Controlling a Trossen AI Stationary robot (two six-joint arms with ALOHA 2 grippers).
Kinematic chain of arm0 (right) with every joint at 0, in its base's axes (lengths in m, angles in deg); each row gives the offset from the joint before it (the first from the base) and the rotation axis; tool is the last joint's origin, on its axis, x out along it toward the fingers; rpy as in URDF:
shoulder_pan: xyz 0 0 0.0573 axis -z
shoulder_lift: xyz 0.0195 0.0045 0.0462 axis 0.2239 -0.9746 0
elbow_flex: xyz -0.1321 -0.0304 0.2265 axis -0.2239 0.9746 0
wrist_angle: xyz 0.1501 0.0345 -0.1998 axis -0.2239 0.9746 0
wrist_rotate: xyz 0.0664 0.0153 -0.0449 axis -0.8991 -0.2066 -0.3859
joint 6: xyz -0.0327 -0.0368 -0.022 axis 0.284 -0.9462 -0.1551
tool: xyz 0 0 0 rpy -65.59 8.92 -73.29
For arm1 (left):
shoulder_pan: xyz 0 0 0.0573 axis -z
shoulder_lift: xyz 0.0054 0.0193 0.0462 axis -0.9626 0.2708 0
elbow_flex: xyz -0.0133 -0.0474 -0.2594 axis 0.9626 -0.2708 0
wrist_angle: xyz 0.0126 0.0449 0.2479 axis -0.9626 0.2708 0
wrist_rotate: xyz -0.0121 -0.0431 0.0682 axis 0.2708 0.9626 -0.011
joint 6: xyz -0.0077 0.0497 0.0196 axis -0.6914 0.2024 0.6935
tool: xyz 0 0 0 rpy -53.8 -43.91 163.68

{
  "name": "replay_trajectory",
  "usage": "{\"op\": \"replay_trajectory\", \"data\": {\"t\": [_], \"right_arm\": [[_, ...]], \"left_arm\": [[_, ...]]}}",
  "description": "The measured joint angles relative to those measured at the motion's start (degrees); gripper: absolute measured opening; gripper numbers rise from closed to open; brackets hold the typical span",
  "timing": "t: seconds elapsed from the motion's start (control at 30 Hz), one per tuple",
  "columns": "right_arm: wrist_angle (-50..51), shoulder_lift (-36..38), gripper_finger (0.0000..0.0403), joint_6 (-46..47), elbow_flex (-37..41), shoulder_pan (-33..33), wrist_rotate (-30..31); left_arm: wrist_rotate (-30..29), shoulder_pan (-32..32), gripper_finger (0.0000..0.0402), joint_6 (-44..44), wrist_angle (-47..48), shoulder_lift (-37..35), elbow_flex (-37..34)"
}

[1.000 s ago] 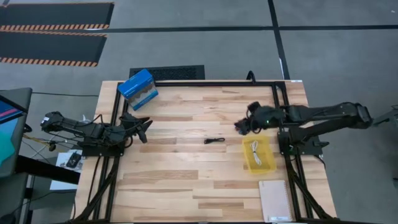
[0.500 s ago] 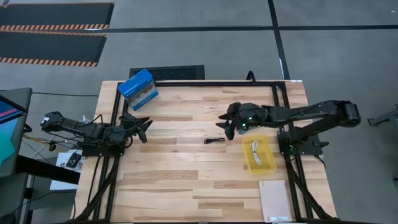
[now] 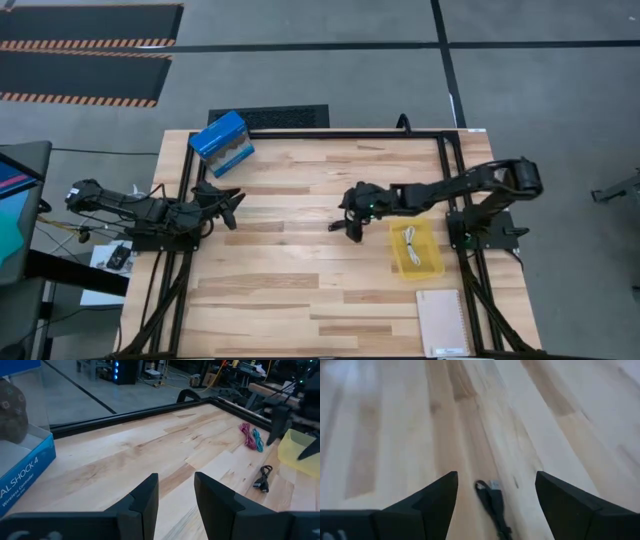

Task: Pick and place USB-C Cables
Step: Put the black charger cable into the yellow bin

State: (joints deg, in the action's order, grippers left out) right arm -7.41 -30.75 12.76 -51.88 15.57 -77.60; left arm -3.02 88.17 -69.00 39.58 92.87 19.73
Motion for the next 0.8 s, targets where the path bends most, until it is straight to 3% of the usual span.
{"op": "replay_trajectory", "data": {"t": [0.57, 0.67, 0.8], "right_arm": [[-0.3, -12.9, 0.0291, -10.1, -0.1, 0.0, 0.4], [0.6, -14.1, 0.0276, -10.1, -0.3, -0.3, 0.8], [2.1, -14.7, 0.0225, -9.8, -0.3, -0.3, 2.4]], "left_arm": [[0.4, 0.0, 0.0113, 0.0, 0.3, 0.0, 0.0], [0.4, 0.0, 0.0113, 0.0, 0.3, 0.0, 0.0], [0.4, 0.0, 0.0113, 0.0, 0.4, 0.0, 0.0]]}}
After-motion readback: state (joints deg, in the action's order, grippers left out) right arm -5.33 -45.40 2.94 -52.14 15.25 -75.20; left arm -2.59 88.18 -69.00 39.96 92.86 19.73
